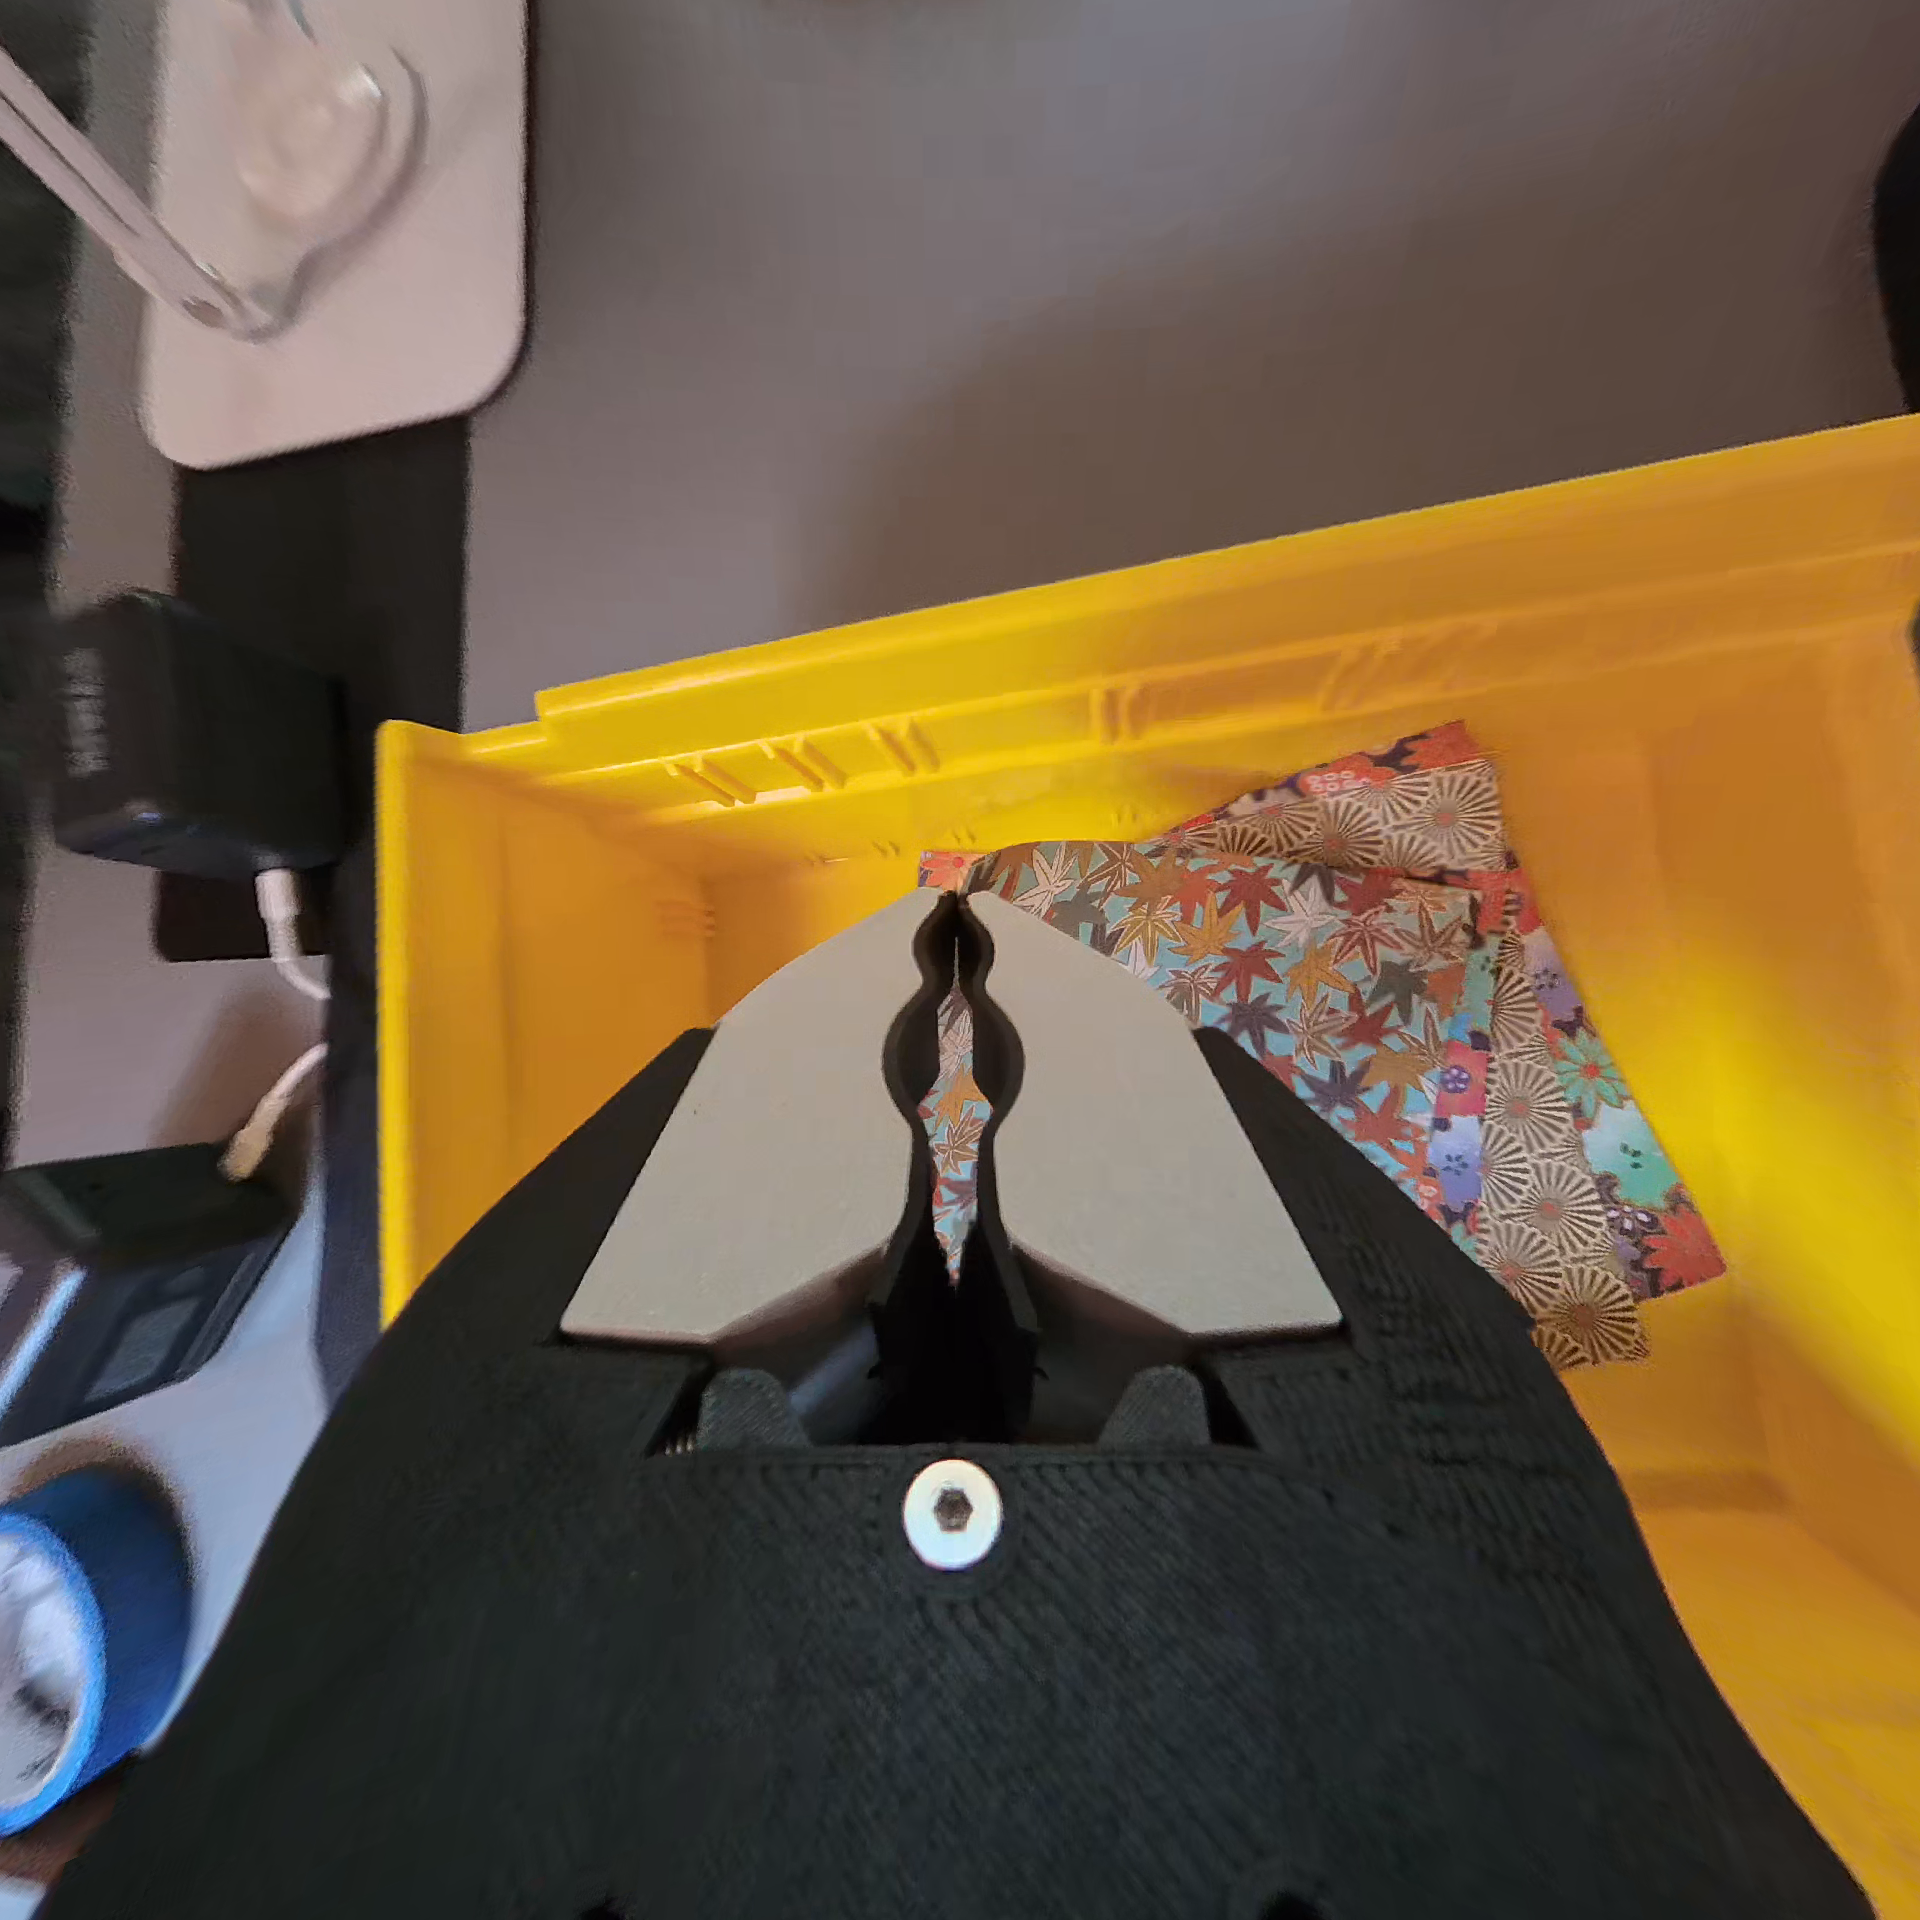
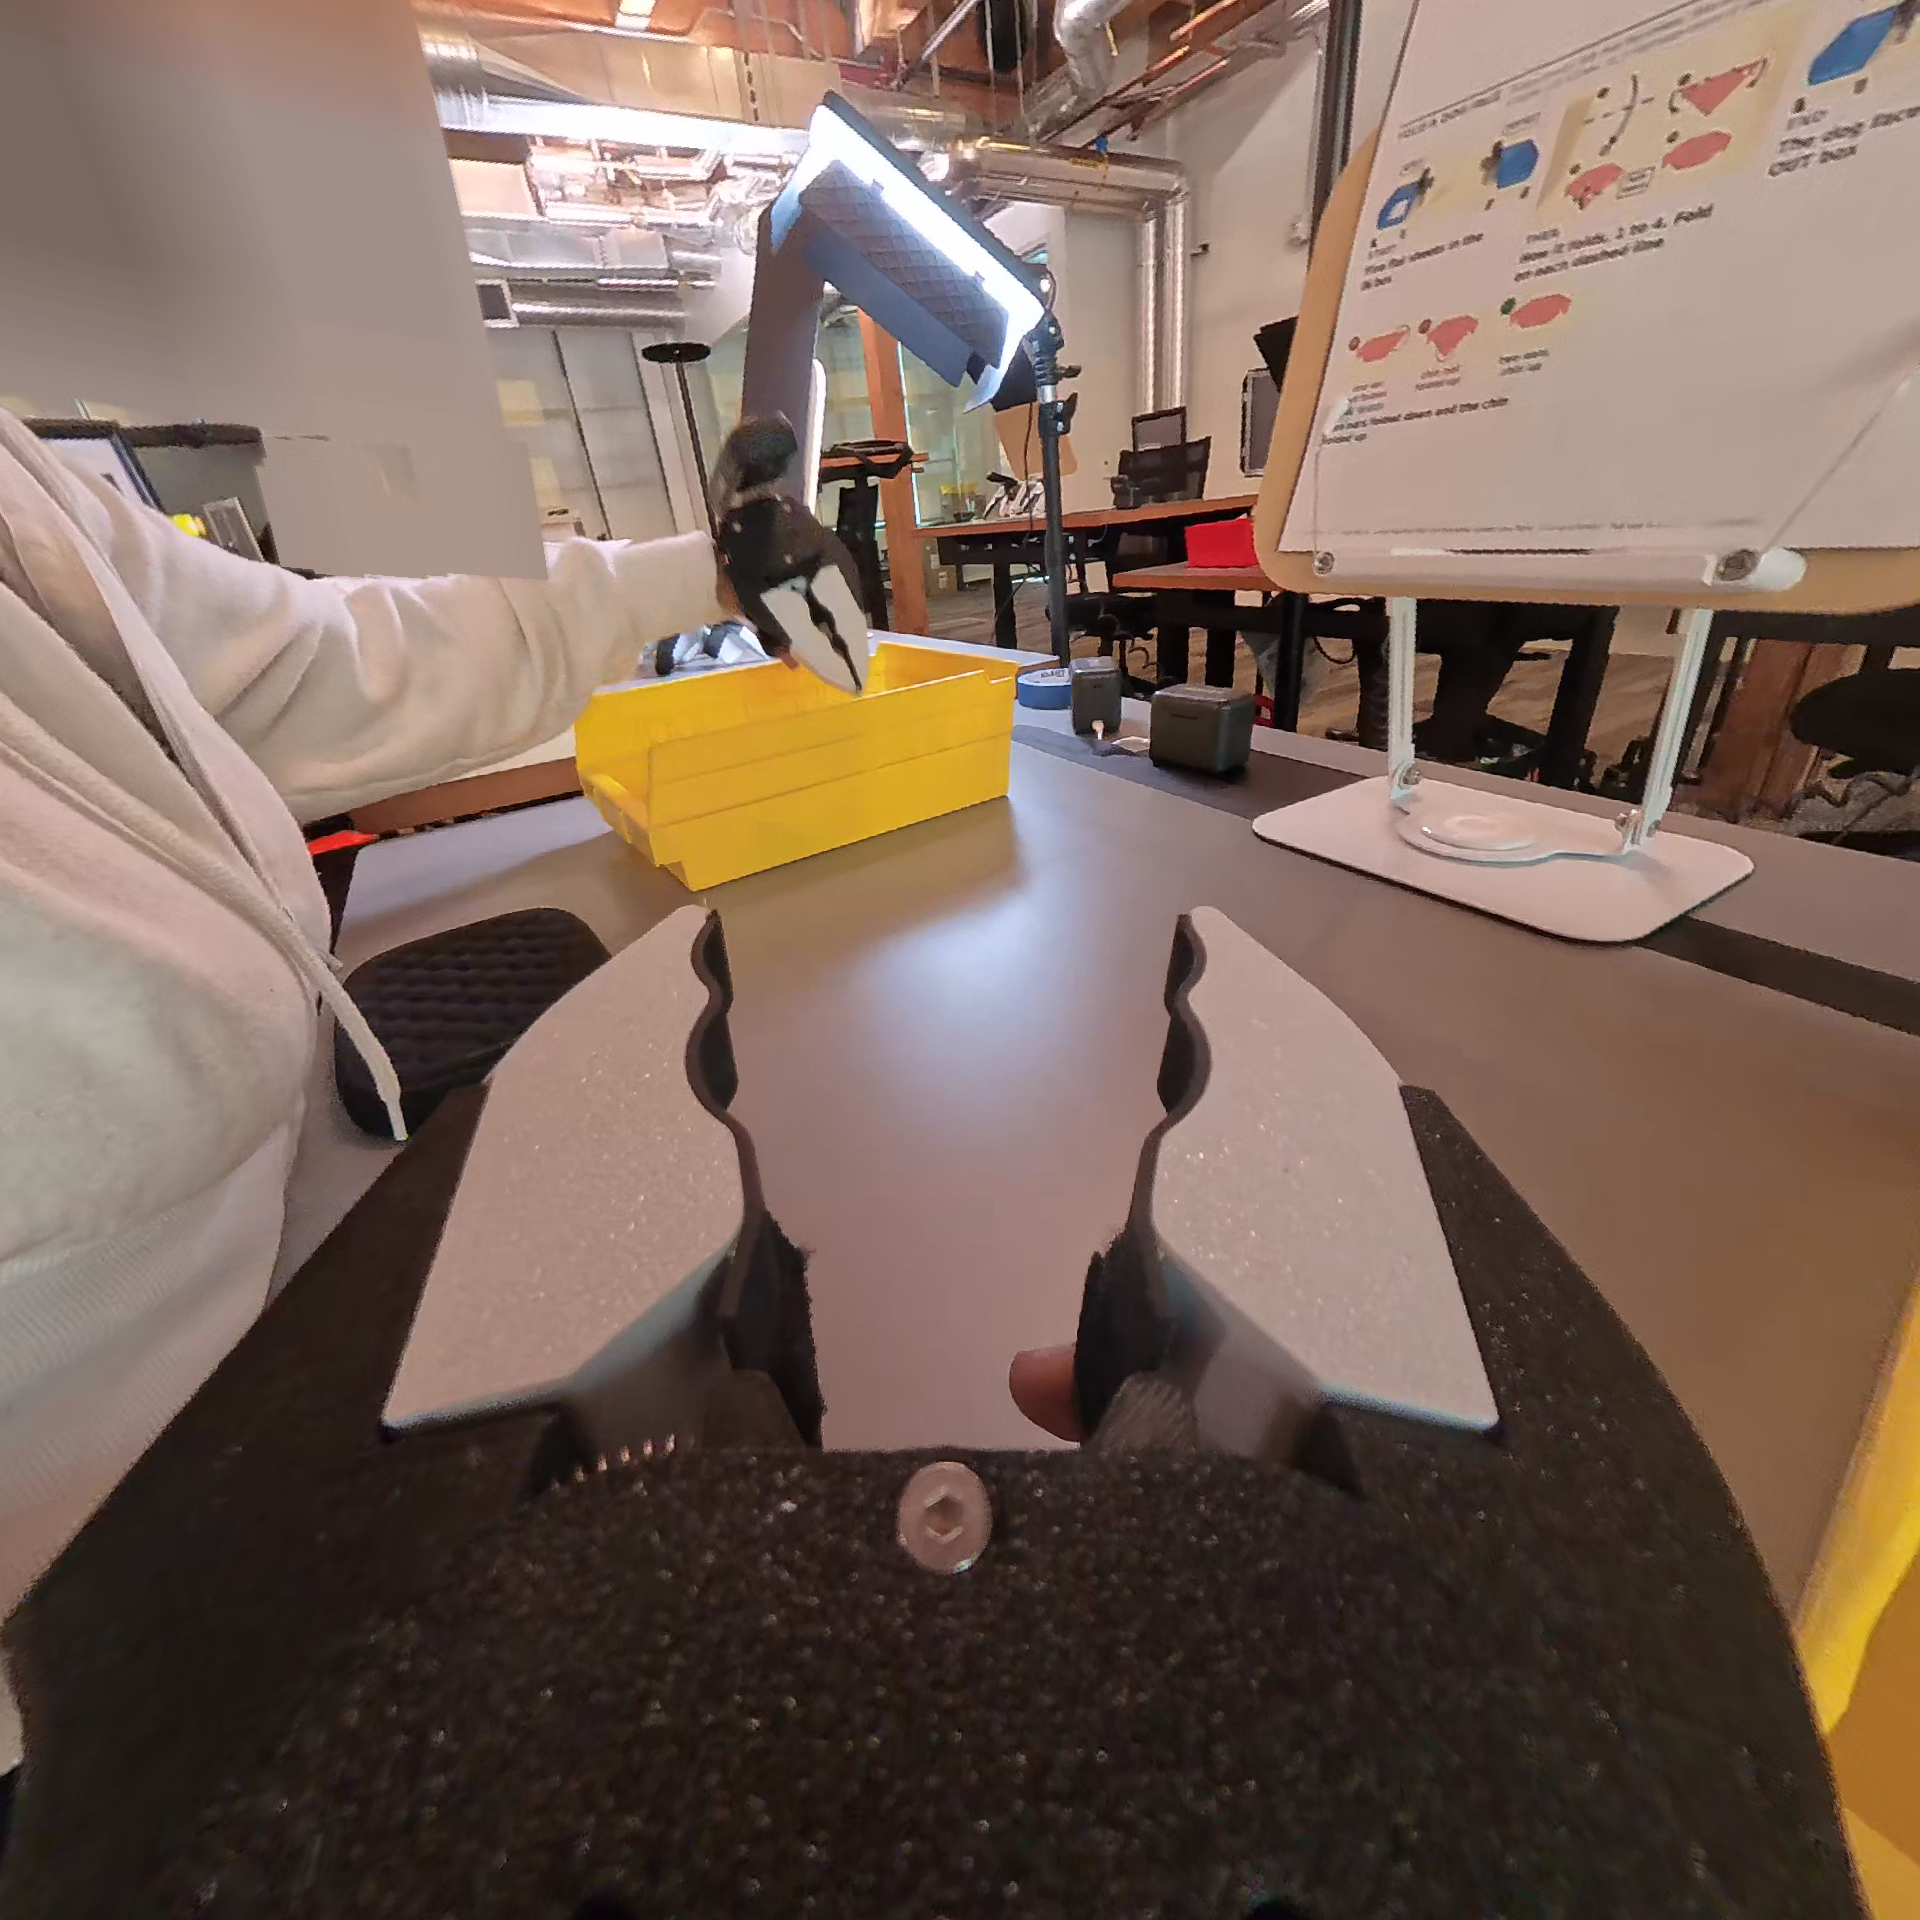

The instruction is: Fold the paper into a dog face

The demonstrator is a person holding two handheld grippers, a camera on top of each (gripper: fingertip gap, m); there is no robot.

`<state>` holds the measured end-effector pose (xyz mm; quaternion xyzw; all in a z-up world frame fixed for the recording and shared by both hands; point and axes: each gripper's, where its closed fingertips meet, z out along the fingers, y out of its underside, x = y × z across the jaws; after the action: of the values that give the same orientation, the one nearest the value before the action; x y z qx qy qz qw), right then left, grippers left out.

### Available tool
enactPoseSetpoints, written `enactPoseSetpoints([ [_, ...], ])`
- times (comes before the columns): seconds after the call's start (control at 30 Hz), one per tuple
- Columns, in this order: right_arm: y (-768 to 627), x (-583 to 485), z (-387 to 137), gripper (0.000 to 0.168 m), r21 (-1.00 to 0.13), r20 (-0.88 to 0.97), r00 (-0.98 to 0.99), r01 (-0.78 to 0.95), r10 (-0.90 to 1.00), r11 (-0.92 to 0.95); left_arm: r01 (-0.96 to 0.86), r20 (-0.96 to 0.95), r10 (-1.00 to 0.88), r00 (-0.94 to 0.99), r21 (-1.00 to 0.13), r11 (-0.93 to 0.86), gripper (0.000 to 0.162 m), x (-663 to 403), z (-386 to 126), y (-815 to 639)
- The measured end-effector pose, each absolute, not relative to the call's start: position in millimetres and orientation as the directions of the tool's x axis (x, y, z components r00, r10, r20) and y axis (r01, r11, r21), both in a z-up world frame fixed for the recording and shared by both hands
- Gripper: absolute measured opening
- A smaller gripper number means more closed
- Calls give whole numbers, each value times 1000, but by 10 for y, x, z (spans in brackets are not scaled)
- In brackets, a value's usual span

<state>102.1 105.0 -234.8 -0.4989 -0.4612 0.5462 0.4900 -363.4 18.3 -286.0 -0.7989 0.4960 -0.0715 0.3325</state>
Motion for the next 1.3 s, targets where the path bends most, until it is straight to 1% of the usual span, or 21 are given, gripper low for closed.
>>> enactPoseSetpoints([
  [0.13, 940, 932, -2293, 81, -996, -55, -55, -62, 997, -58, -741, -388, -752, 532, -643, -193, 0, -3637, -2281, -44],
  [0.27, 778, 761, -2258, 81, -999, -17, -103, -42, 995, -21, -771, -577, -614, 538, -632, -81, 0, -3557, -1666, -286],
  [0.33, 664, 652, -2225, 81, -999, 9, -139, -41, 990, 3, -792, -681, -505, 530, -611, -7, 0, -3453, -1329, -376],
  [0.4, 522, 531, -2132, 78, -996, 7, -190, -83, 982, -9, -807, -782, -340, 523, -583, 99, 0, -3269, -948, -446],
  [0.47, 400, 370, -2065, 79, -994, -25, -230, -93, 973, -47, -809, -820, -184, 542, -569, 150, 0, -3047, -662, -504],
  [0.53, 308, 168, -2029, 79, -998, -24, -240, -50, 970, -37, -813, -828, -72, 557, -561, 157, 0, -2796, -519, -525],
  [0.6, 191, -20, -1945, 81, -999, 53, -260, -8, 964, 53, -817, -832, 10, 555, -543, 193, 0, -2458, -464, -529],
  [0.63, 170, -110, -1873, 80, -994, 105, -245, 8, 964, 110, -817, -828, 43, 559, -540, 203, 0, -2285, -475, -515],
  [0.7, 77, -244, -1652, 79, -975, 217, -245, -6, 945, 222, -819, -830, 37, 556, -540, 192, 0, -1900, -659, -444],
  [0.77, -16, -324, -1445, 75, -948, 314, -241, -35, 918, 315, -827, -836, 3, 549, -542, 150, 0, -1528, -963, -347],
  [0.83, -53, -368, -1456, 71, -891, 442, -241, -7, 864, 454, -818, -826, -51, 561, -563, 118, 0, -1151, -1322, -261],
  [0.9, -47, -379, -1689, 72, -787, 586, -262, 41, 767, 615, -811, -813, -132, 567, -579, 87, 0, -796, -1714, -190],
  [0.97, 15, -350, -1993, 68, -656, 714, -256, 80, 652, 750, -818, -811, -182, 556, -573, 57, 0, -537, -2051, -142],
  [1.07, 92, -226, -2574, 55, -385, 859, -316, 117, 402, 916, -791, -764, -300, 571, -610, 45, 0, -208, -2505, -123],
  [1.1, 124, -190, -2724, 54, -297, 889, -325, 128, 323, 946, -784, -749, -326, 576, -619, 36, 0, -151, -2618, -121],
  [1.13, 124, -159, -2834, 53, -233, 907, -331, 123, 261, 965, -774, -731, -352, 584, -633, 30, 0, -105, -2710, -122],
  [1.2, 86, -96, -3052, 50, -176, 900, -386, 106, 204, 979, -738, -679, -404, 613, -675, 15, 0, -22, -2842, -128],
  [1.27, 112, -67, -3166, 49, -193, 887, -400, 132, 231, 972, -713, -642, -442, 627, -701, 6, 0, 29, -2912, -133],
  [1.3, 90, -38, -3226, 38, -219, 869, -427, 125, 252, 968, -703, -627, -456, 631, -711, 4, 0, 44, -2930, -133],
])
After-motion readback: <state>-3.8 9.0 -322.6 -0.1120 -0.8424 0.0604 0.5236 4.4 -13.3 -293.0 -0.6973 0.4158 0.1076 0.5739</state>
